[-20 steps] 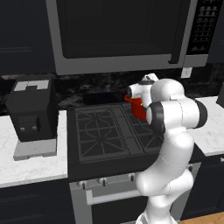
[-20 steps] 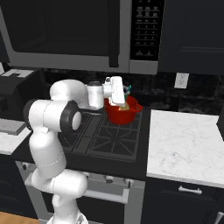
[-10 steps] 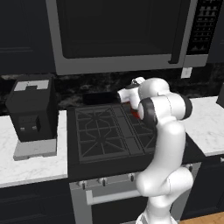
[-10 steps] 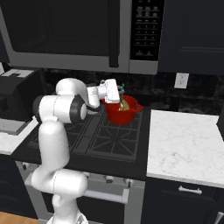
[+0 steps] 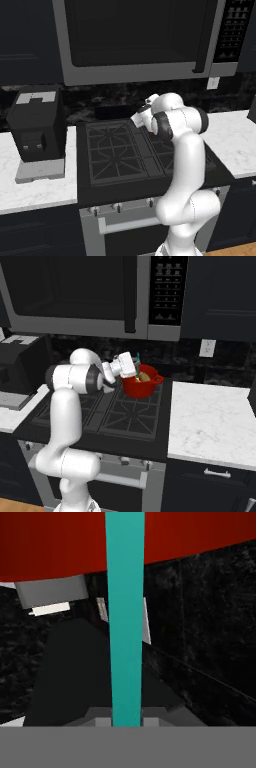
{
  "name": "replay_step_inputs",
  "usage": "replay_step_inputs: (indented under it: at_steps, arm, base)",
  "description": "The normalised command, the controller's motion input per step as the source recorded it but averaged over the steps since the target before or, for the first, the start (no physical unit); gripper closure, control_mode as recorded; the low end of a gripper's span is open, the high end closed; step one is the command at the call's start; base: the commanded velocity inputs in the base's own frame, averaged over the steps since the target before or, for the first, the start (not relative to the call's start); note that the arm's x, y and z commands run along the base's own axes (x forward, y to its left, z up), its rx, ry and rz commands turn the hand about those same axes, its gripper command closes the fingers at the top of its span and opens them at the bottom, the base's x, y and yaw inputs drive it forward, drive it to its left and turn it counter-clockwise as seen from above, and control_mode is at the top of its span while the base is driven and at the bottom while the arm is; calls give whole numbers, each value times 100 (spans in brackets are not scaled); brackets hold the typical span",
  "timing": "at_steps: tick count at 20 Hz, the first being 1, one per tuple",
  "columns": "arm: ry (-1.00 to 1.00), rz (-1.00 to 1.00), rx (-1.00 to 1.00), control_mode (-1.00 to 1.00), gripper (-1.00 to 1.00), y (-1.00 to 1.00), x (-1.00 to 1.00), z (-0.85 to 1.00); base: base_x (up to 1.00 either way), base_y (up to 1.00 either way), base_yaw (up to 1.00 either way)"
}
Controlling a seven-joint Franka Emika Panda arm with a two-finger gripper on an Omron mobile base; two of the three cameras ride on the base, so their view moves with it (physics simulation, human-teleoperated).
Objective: Put the lemon wedge and potato in the pot. Retrieve the spatula and lightly stir the vegetables in the pot.
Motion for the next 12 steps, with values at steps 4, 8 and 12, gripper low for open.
replay_step_inputs:
  at_steps: [4, 8, 12]
  arm:
    - [17, 0, -17, -100, 100, 0, 25, 27]
    - [24, 0, -8, -100, 100, 0, 2, 65]
    - [17, -1, -6, -100, 100, 0, -4, 41]
  base:
    - [0, 0, 0]
    - [0, 0, 0]
    - [0, 0, 0]
